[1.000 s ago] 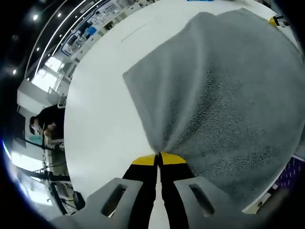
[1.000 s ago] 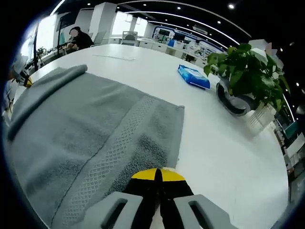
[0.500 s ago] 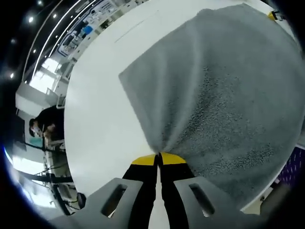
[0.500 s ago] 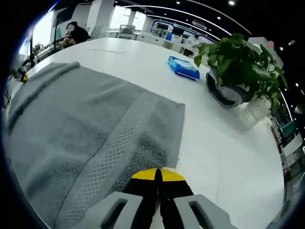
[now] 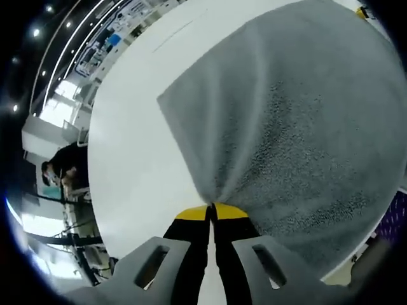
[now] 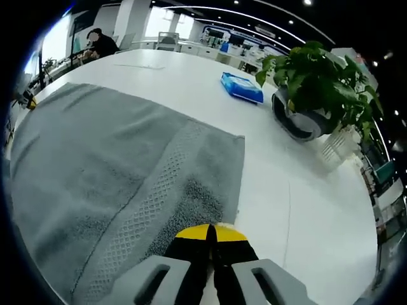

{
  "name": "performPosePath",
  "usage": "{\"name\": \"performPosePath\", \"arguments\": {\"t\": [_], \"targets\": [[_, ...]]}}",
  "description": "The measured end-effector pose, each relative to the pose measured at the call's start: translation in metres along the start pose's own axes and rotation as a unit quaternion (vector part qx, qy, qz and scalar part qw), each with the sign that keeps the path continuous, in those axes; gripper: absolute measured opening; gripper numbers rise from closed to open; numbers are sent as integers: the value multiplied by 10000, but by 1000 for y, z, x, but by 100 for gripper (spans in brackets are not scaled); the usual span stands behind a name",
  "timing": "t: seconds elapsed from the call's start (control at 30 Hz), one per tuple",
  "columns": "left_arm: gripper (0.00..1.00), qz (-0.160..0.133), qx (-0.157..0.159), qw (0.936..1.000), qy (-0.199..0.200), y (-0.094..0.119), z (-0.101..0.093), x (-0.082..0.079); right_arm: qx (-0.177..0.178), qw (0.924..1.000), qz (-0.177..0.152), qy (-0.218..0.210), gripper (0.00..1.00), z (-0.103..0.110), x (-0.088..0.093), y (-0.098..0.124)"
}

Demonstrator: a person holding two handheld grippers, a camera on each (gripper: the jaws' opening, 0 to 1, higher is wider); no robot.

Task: Open the folded towel by lifting each exposed corner and separating the folded layers until the towel lies flat within the target outline without major curled edges

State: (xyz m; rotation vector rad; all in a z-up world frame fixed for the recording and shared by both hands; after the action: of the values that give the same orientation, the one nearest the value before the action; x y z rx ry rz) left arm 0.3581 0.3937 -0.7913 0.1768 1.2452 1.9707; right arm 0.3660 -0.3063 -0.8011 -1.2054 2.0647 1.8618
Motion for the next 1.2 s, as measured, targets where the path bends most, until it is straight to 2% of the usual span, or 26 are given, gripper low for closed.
{"name": "performPosePath", "arguments": {"t": [0.03, 0.07, 0.1, 0.13, 0.17, 0.2, 0.23, 0.27, 0.3, 0.33, 0.37, 0.4, 0.43, 0.47, 0.5, 0.6, 0.63, 0.67, 0.7, 0.73, 0.8, 0.87, 0.9, 0.93, 1.07, 1.2], "targets": [[1, 34, -3, 10000, 70, -5, 3, 2, -15, 10000, -20, -15, 0, 1, 0, 1], [1, 47, 2, 9998, 167, -6, 4, 2, -122, 9995, -48, -276, 0, 4, -1, 4], [1, 21, 40, 9998, 213, -6, 4, 5, -113, 9962, -99, -855, 3, 7, -4, 11], [1, -22, 75, 9994, 346, -6, 4, 5, -144, 9945, -361, -969, 6, 8, -14, 16], [1, -69, 114, 9982, 590, -7, 4, 5, -114, 9930, -738, -913, 5, 8, -27, 25], [3, -135, 199, 9961, 848, -7, 5, 5, -84, 9926, -1038, -630, 6, 13, -41, 39], [4, -251, 346, 9930, 1101, -4, 5, 3, -113, 9945, -1003, -293, 7, 21, -43, 50], [6, -401, 482, 9899, 1271, -1, 7, 1, -329, 9956, -874, 80, 12, 36, -39, 56], [8, -562, 467, 9868, 1443, 3, 14, -3, -520, 9958, -701, 280, 18, 49, -31, 59], [9, -728, 446, 9832, 1614, 6, 20, -8, -629, 9962, -540, 271, 24, 57, -23, 60], [10, -1049, 478, 9751, 1893, 15, 29, -19, -801, 9959, -337, 248, 31, 70, -8, 62], [12, -1305, 601, 9690, 2009, 20, 32, -28, -893, 9954, -263, 234, 33, 78, 0, 63], [14, -1689, 791, 9572, 2212, 27, 35, -46, -1009, 9947, -152, 133, 33, 89, 13, 66], [18, -1923, 954, 9491, 2303, 32, 35, -59, -1050, 9945, -66, 15, 33, 95, 22, 67], [23, -1986, 1017, 9469, 2316, 35, 31, -68, -1077, 9942, -1, -72, 33, 100, 29, 67], [24, -1892, 1122, 9536, 2054, 19, 17, -93, -1222, 9907, 318, -502, 33, 117, 52, 67], [25, -1863, 1149, 9548, 2010, 18, 13, -96, -1189, 9911, 185, -569, 29, 116, 48, 68], [25, -1690, 1319, 9560, 2003, 3, 1, -105, -1253, 9887, 57, -817, 28, 119, 43, 67], [26, -1615, 1395, 9564, 1994, 1, -3, -105, -1255, 9871, 130, -982, 29, 121, 45, 65], [26, -1400, 1529, 9570, 2030, -9, -12, -107, -1208, 9887, 122, -878, 30, 117, 46, 67], [26, -1284, 1526, 9610, 1916, -24, -18, -113, -1214, 9868, 132, -1065, 30, 116, 47, 66], [27, -1136, 1495, 9649, 1836, -34, -22, -115, -1223, 9863, 119, -1097, 30, 115, 47, 66], [27, -1161, 1507, 9637, 1871, -33, -21, -116, -1227, 9864, 112, -1088, 30, 115, 47, 66], [27, -1322, 1482, 9601, 1968, -33, -17, -123, -1229, 9872, 91, -1012, 30, 115, 48, 66], [28, -1269, 1539, 9637, 1777, -35, -12, -120, -1181, 9870, -86, -1089, 29, 107, 49, 65], [29, -1207, 1609, 9642, 1729, -37, -7, -121, -1130, 9866, -171, -1164, 29, 102, 47, 64]]}}
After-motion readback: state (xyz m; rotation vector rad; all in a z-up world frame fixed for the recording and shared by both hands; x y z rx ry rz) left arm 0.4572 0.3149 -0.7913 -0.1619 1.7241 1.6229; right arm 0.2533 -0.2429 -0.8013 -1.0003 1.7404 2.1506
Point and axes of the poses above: the point that each gripper's makers call its tool centre point, and the gripper's own axes: y roughly backward along the fingers, z roughly to its left, x roughly out of its underside, the point moved 1 cm from there along y, roughly backward along the fingers, and after that the axes turned 5 degrees about -x, right-handed, at the moved point
